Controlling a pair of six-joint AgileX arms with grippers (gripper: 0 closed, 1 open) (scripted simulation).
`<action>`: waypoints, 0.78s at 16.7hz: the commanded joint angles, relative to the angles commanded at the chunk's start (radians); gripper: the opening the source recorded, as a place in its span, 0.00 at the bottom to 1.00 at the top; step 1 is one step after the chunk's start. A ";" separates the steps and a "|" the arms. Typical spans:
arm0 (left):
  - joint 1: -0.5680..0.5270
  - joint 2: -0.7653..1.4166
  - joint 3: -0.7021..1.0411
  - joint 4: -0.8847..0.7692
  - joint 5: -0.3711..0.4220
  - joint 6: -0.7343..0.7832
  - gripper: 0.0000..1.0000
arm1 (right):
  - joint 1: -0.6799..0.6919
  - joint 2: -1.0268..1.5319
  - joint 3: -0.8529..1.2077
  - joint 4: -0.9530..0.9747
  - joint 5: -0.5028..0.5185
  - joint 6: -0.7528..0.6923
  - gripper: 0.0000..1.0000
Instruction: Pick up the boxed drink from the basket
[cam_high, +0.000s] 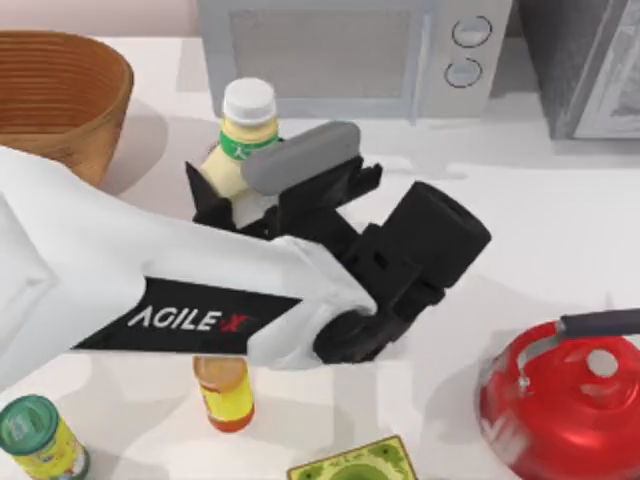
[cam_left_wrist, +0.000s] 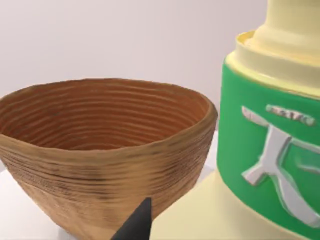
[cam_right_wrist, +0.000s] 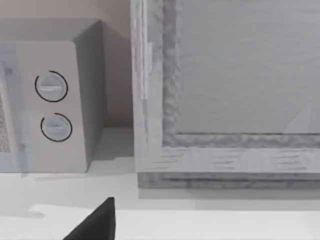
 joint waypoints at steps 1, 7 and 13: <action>0.009 0.006 0.007 -0.066 0.000 -0.081 0.00 | 0.000 0.000 0.000 0.000 0.000 0.000 1.00; 0.059 0.021 0.035 -0.393 0.015 -0.442 0.00 | 0.000 0.000 0.000 0.000 0.000 0.000 1.00; 0.069 0.019 0.038 -0.436 0.020 -0.487 0.00 | 0.000 0.000 0.000 0.000 0.000 0.000 1.00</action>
